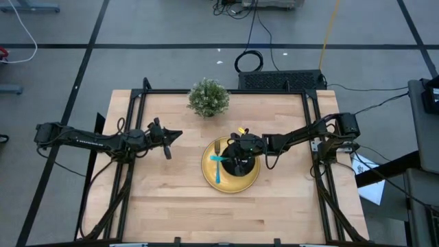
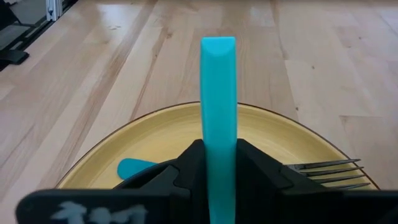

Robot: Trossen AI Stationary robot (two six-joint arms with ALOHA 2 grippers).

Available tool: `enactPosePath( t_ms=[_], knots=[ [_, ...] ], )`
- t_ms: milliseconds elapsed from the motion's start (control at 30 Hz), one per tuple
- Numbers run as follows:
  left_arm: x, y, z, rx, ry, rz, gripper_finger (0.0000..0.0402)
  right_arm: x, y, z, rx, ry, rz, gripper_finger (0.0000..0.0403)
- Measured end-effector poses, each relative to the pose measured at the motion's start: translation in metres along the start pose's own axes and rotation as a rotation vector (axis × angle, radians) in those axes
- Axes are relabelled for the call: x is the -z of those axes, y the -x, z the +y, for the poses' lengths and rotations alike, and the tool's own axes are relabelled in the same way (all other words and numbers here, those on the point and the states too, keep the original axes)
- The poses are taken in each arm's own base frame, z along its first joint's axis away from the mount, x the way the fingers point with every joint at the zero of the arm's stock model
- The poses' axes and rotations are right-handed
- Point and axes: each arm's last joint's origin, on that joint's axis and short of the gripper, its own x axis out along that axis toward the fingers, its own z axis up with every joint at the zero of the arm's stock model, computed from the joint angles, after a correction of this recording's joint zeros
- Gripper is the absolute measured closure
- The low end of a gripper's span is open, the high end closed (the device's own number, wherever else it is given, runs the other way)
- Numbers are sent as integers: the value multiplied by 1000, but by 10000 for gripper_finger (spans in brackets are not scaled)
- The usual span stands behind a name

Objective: Set table place
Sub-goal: Put the blue spoon into the black bowl on the yellow plate, then return to Home Position

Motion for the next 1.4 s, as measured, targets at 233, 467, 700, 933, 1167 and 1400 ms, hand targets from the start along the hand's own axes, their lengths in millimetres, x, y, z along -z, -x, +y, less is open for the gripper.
enactPosePath(
  t_ms=[233,467,700,933,1167,1400],
  knots=[
    [0,0,0,0,0,0,378,0,0,0,0,0,-2,323],
    [0,0,0,0,1,0,378,0,0,0,-4,-11,-3,320],
    [0,0,0,0,2,0,378,0,0,0,-8,-22,-3,295],
    [0,0,0,0,3,0,378,0,0,0,-8,-29,-3,271],
    [0,0,0,0,4,1,378,-1,1,1,-21,-34,-5,268],
    [0,0,0,1,19,1,378,-14,10,3,-60,-31,-49,268]
  ],
)
